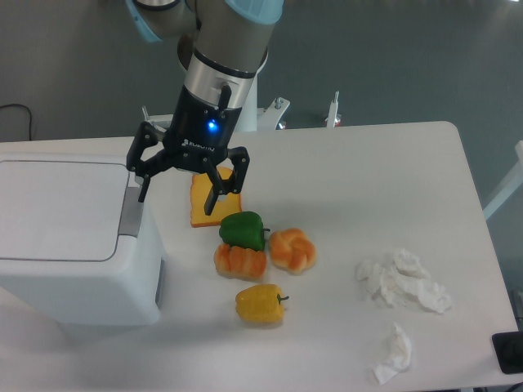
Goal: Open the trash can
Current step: 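Lower the gripper fingers onto the lid edge and press it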
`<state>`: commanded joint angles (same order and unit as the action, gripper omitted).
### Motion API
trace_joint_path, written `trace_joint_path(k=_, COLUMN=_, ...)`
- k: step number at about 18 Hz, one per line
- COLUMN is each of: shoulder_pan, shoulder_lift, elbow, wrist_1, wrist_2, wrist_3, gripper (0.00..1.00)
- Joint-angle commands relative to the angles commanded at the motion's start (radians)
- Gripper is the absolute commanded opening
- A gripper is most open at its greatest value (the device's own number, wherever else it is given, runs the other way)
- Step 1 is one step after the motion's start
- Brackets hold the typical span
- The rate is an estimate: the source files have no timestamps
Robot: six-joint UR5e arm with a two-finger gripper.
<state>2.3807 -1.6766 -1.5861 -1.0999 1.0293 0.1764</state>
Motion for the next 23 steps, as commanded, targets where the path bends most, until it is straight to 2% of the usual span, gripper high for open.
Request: trace_joint_path(k=23, shoulder_pan=-0.014, shoulder_lift=-0.026, elbow=-0.005, wrist_1=0.002, wrist_2=0.0, wrist_3=0.009, gripper=1.0)
